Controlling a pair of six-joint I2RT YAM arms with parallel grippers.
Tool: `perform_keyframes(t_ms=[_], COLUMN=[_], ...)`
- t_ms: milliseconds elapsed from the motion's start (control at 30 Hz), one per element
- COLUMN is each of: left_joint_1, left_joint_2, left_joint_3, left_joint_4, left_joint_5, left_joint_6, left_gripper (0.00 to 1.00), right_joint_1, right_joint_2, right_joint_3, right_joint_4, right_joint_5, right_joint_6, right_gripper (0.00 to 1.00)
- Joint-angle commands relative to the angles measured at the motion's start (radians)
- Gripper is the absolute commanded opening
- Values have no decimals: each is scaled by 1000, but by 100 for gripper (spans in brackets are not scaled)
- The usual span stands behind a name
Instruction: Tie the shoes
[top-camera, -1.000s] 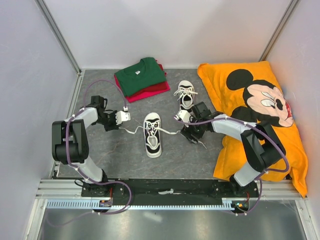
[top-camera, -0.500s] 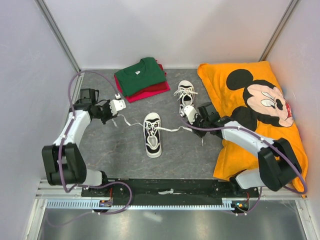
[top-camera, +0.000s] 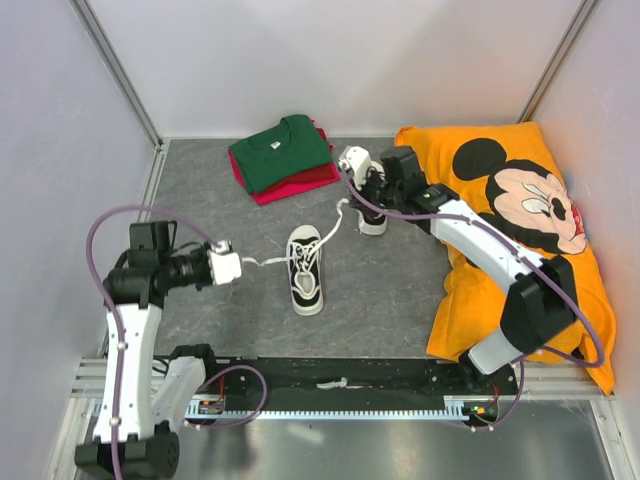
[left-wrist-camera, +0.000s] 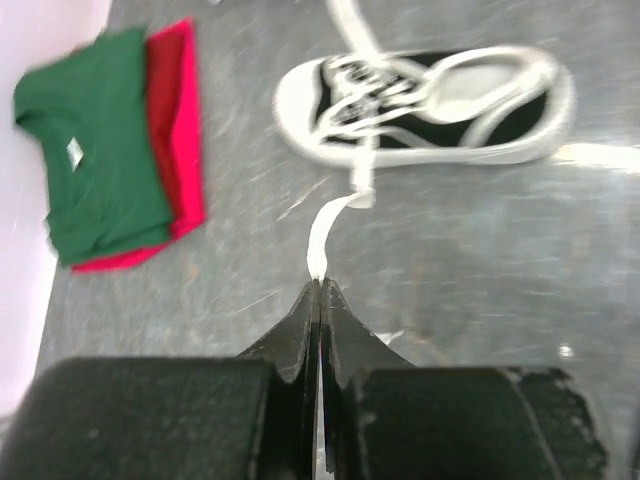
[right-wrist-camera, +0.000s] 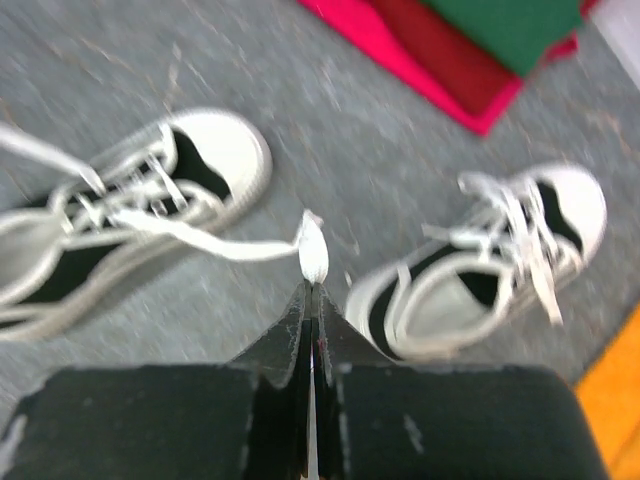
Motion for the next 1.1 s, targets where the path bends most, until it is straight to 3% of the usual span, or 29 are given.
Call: perform_keyframes(t_ms=[0, 133, 267, 433, 667, 733, 833, 867, 967, 1033, 1067], left_joint_1=[-28, -49, -49, -51, -69, -69, -68, -68, -69, -68, -68], left_joint_2=[-147, -225, -248, -279, -285, -302, -320, -324, -325, -310, -299], left_joint_3=[-59, -102, -146, -194, -252, -266, -286, -292, -292, -286, -272], left_joint_4=[-275, -381, -487, -493, -493, -493, -493, -493, -487, -461, -394], left_joint_5=[131, 179, 209, 248, 248, 249, 260, 257, 266, 281, 303], left_joint_6=[207, 261, 409, 451, 520, 529, 520, 511, 494, 459, 366], left_gripper=[2, 1, 2, 2, 2, 2, 1, 2, 2, 2, 2], right_joint_1=[82, 181, 289, 385, 469, 471, 471, 471, 468, 460, 449], right_joint_2=[117, 212, 343, 482, 642, 659, 662, 648, 599, 575, 549], right_joint_3=[164, 307, 413, 540, 574, 571, 562, 559, 545, 540, 539], right_joint_4=[34, 57, 83, 119, 157, 156, 145, 140, 137, 137, 137], right_joint_5=[-116, -151, -177, -202, -232, -249, -254, -254, -226, -214, -212], right_joint_6=[55, 63, 92, 120, 161, 192, 209, 200, 190, 193, 197], right_gripper=[0, 0, 0, 0, 1, 8, 30, 44, 67, 75, 80])
